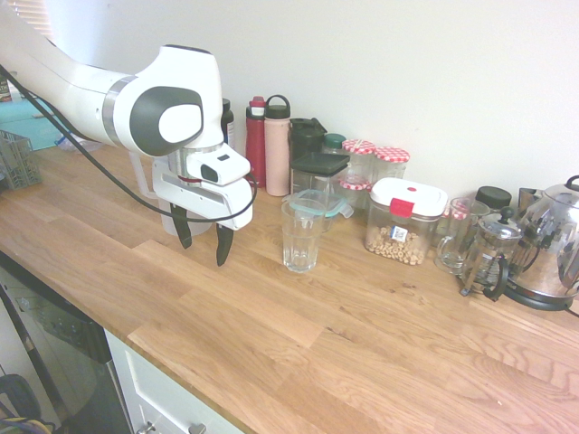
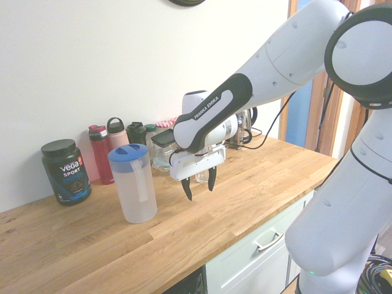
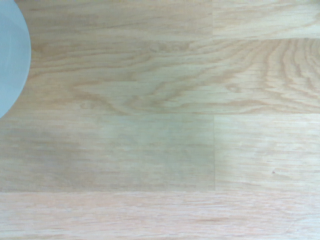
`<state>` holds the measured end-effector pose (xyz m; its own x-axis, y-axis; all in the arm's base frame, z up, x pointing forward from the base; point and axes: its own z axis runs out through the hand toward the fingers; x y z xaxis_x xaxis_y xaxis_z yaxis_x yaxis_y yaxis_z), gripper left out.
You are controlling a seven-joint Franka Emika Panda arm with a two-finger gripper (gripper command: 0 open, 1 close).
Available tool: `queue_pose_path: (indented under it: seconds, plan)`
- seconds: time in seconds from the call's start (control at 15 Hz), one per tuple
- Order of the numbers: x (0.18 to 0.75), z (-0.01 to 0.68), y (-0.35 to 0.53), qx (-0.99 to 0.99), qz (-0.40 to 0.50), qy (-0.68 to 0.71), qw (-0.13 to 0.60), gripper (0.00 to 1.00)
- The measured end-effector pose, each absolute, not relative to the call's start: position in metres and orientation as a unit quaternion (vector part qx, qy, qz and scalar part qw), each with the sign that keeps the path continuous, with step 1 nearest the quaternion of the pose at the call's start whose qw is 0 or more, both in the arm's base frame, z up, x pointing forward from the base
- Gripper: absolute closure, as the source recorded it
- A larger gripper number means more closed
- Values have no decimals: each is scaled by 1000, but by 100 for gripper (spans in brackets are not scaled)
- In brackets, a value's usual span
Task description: Pour me some water
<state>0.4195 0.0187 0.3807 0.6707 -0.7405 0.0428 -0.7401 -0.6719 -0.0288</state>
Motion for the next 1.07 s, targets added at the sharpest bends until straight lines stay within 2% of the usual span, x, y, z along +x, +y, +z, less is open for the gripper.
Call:
queue_pose_path:
  seconds: [0.4, 0.87, 1.07]
  plan:
    - [409, 398, 55, -884, -43, 465, 21, 0]
    - [321, 478, 158, -863, -129, 487, 33, 0]
    - [311, 495, 192, -858, -180, 478, 55, 0]
